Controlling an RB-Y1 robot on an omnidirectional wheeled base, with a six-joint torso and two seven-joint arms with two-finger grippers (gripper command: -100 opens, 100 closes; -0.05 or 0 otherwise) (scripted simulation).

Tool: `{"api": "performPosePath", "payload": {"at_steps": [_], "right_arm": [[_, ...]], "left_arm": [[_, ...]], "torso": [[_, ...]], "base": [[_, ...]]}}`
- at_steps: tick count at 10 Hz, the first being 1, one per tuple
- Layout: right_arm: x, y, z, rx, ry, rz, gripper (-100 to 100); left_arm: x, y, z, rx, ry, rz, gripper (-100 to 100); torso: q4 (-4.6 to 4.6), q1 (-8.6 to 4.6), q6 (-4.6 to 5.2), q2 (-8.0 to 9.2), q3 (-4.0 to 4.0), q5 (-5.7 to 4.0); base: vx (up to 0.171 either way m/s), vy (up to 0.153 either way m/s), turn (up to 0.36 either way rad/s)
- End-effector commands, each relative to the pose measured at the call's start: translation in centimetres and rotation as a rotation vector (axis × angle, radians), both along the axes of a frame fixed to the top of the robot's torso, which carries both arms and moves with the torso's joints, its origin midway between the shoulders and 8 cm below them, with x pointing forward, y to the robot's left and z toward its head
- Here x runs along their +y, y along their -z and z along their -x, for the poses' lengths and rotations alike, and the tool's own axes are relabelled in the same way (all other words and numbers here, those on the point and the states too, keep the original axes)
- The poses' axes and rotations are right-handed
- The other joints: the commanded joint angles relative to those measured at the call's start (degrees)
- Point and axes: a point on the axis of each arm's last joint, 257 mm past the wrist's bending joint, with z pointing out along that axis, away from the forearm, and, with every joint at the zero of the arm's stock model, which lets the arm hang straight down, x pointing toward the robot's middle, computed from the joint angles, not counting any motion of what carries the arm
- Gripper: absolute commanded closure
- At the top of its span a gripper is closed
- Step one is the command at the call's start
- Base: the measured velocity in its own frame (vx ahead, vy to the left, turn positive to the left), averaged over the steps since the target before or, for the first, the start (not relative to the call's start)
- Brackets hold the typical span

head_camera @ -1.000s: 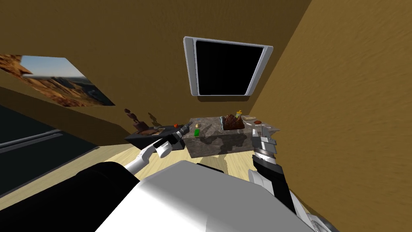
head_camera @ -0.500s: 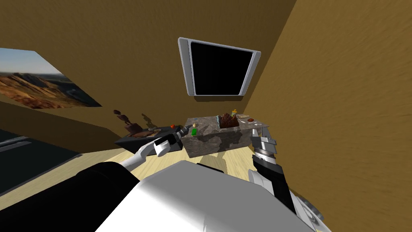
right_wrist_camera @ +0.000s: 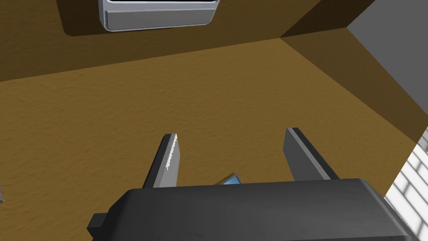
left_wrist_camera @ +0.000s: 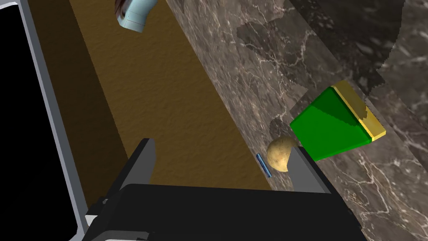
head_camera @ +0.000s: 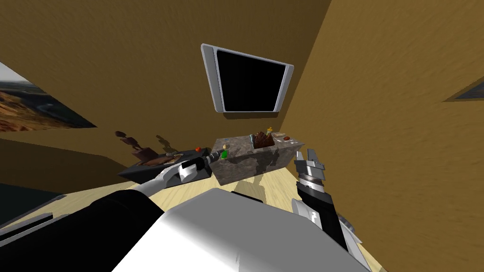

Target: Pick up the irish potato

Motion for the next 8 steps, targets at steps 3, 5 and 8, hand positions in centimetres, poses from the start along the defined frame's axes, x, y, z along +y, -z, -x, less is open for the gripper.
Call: {"api": "performPosePath", "payload": {"at_steps": [3, 5, 8], "right_arm": [[0.0, 0.0, 0.0, 0.0, 0.0, 0.0, 0], [0.0, 0.0, 0.0, 0.0, 0.0, 0.0, 0], [0.0, 0.0, 0.0, 0.0, 0.0, 0.0, 0]], "left_arm": [[3.4, 4.2, 1.9, 0.149, -0.019, -0.093, -100], [5.2, 6.1, 3.0, 0.219, -0.03, -0.143, -100], [7.5, 7.8, 4.3, 0.291, -0.038, -0.205, -100]], "torso": [[0.01, -0.04, 0.0, 0.02, 0.01, -0.01], [0.0, -0.02, 0.0, 0.0, 0.0, -0.01], [-0.01, -0.03, 0.04, -0.02, -0.02, 0.0]], "base": [[-0.042, -0.052, -0.164], [-0.032, -0.045, -0.188], [-0.024, -0.038, -0.163]]}}
